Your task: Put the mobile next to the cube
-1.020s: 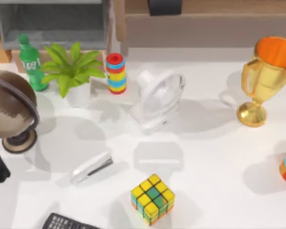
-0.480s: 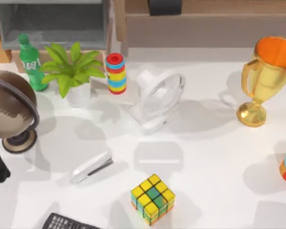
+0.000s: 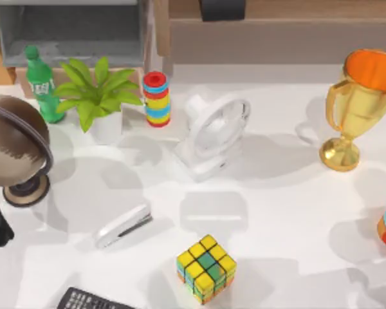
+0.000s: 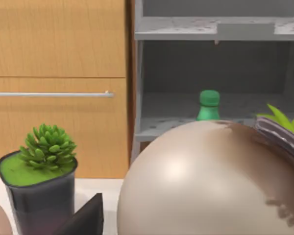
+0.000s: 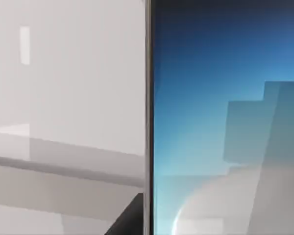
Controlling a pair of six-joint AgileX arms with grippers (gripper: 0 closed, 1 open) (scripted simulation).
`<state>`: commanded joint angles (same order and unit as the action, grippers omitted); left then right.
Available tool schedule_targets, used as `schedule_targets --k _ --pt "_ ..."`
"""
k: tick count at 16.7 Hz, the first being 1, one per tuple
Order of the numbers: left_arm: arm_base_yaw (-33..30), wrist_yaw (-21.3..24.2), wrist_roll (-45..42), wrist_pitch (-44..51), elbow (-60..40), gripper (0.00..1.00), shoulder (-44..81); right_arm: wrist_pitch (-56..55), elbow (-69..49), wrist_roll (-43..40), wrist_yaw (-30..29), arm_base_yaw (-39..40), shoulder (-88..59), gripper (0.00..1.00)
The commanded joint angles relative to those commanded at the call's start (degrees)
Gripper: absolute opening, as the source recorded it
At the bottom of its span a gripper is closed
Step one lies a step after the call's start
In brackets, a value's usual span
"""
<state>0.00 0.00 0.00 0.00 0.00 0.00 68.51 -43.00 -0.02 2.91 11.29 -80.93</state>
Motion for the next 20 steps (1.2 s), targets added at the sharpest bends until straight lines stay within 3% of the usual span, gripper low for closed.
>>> schedule_targets --k 6,11,15,20 --pt "0.00 0.00 0.00 0.00 0.00 1.00 0.00 -2.65 -7.98 21.35 -0.52 16.70 -5.92 0.00" --pt "0.00 0.00 0.00 0.00 0.00 1.00 0.00 -6.83 -15.29 34.42 -2.18 24.88 -9.77 0.00" --pt "0.00 0.00 0.00 0.00 0.00 1.00 0.00 -8.98 -18.63 39.38 -3.07 27.57 -11.26 0.00" --pt "0.00 0.00 0.00 0.00 0.00 1.00 0.00 -9.12 -18.85 39.68 -3.13 27.73 -11.35 0.00"
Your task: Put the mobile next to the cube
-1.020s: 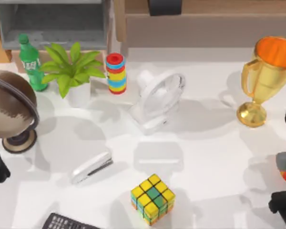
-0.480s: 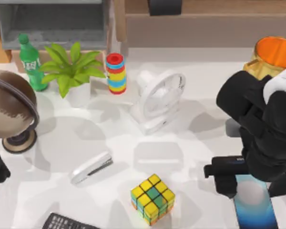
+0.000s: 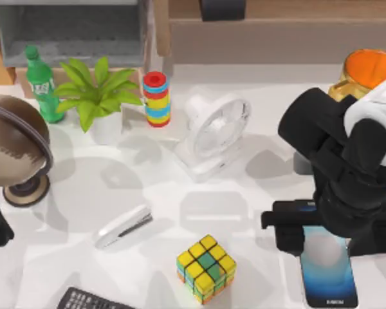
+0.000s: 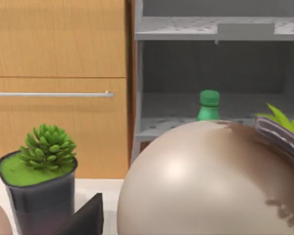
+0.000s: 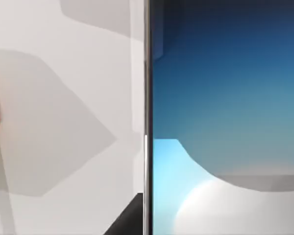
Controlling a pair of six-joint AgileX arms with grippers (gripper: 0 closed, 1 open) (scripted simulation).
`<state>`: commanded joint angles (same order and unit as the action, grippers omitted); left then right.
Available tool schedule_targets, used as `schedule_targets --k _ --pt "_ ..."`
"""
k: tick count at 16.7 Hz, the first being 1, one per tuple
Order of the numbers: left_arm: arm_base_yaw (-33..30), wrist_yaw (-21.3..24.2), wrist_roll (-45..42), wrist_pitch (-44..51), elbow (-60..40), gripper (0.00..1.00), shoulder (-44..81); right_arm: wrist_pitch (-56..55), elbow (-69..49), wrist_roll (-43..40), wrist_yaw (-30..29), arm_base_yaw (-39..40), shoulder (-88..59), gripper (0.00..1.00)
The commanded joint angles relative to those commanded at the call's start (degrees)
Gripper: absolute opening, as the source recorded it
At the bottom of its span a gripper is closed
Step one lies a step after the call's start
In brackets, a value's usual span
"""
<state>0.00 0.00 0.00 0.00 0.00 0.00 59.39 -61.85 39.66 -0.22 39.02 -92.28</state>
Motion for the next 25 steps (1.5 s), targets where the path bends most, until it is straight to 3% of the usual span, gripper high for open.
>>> schedule_targets --k 25 --pt "0.00 0.00 0.00 0.00 0.00 1.00 0.00 -11.91 5.06 0.19 -0.04 0.23 -2.38 0.00"
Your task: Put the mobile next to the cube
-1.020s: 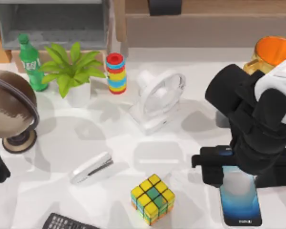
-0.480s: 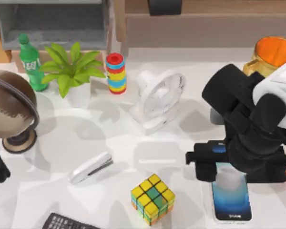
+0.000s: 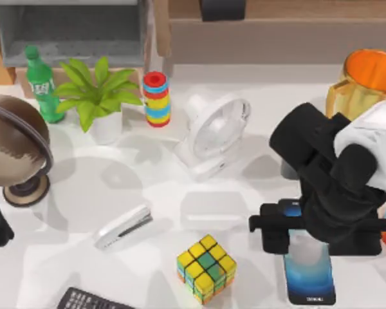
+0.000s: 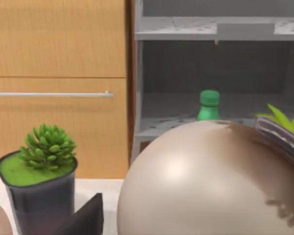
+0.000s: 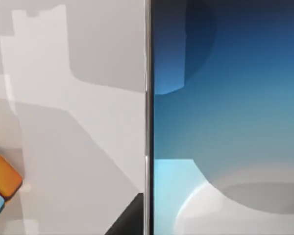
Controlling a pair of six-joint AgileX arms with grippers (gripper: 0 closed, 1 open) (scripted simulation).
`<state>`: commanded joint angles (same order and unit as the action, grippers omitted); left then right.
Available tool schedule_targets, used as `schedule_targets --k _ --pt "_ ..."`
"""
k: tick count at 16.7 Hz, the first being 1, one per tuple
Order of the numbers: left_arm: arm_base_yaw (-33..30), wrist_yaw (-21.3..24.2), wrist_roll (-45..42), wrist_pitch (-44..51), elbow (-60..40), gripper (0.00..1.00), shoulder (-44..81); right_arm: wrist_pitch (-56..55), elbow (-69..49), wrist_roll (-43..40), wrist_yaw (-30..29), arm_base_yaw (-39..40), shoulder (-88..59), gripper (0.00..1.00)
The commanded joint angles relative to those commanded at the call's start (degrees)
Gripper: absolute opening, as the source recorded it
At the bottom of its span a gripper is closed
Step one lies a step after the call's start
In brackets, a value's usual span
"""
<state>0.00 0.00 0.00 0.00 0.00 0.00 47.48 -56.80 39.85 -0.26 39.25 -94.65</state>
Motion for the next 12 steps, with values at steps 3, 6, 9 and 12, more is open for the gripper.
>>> schedule_targets --k 3,6,9,12 --pt "0.00 0.00 0.00 0.00 0.00 1.00 0.00 -0.95 1.83 0.07 -0.01 -0.03 -1.56 0.00" --pt "0.00 0.00 0.00 0.00 0.00 1.00 0.00 -1.18 2.97 0.08 0.04 -0.04 -2.69 0.00" --pt "0.00 0.00 0.00 0.00 0.00 1.00 0.00 -1.18 2.97 0.08 0.04 -0.04 -2.69 0.00" --pt "0.00 0.00 0.00 0.00 0.00 1.00 0.00 -1.18 2.97 0.08 0.04 -0.04 -2.69 0.23"
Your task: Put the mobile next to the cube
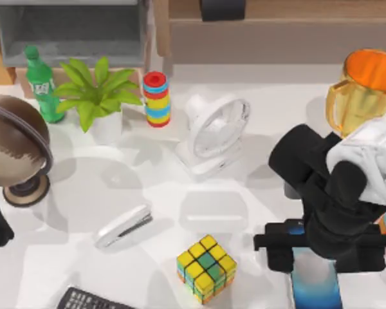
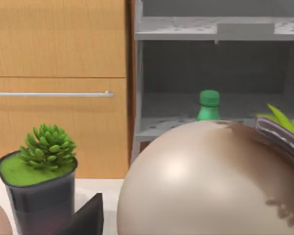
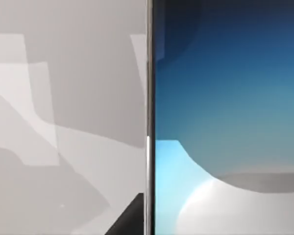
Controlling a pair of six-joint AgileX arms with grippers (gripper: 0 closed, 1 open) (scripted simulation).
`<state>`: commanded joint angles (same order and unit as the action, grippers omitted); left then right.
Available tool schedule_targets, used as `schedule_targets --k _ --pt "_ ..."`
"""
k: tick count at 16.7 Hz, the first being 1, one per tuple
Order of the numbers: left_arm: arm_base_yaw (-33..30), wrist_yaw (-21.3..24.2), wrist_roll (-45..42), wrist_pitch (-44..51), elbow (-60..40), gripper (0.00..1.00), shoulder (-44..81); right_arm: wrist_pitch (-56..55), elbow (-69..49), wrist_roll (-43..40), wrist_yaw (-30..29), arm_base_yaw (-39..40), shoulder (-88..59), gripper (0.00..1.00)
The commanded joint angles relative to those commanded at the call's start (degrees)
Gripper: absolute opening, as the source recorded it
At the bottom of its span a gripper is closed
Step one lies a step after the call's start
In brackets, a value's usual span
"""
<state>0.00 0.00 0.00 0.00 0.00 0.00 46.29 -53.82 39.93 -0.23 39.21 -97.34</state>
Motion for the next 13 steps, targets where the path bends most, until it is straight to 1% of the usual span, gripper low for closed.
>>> schedule_targets --k 10,11,13 --pt "0.00 0.00 0.00 0.00 0.00 1.00 0.00 0.00 0.00 0.00 0.00 0.00 0.00 0.98" --pt "0.00 0.00 0.00 0.00 0.00 1.00 0.00 0.00 0.00 0.00 0.00 0.00 0.00 1.00" --pt "0.00 0.00 0.00 0.00 0.00 1.00 0.00 0.00 0.00 0.00 0.00 0.00 0.00 1.00"
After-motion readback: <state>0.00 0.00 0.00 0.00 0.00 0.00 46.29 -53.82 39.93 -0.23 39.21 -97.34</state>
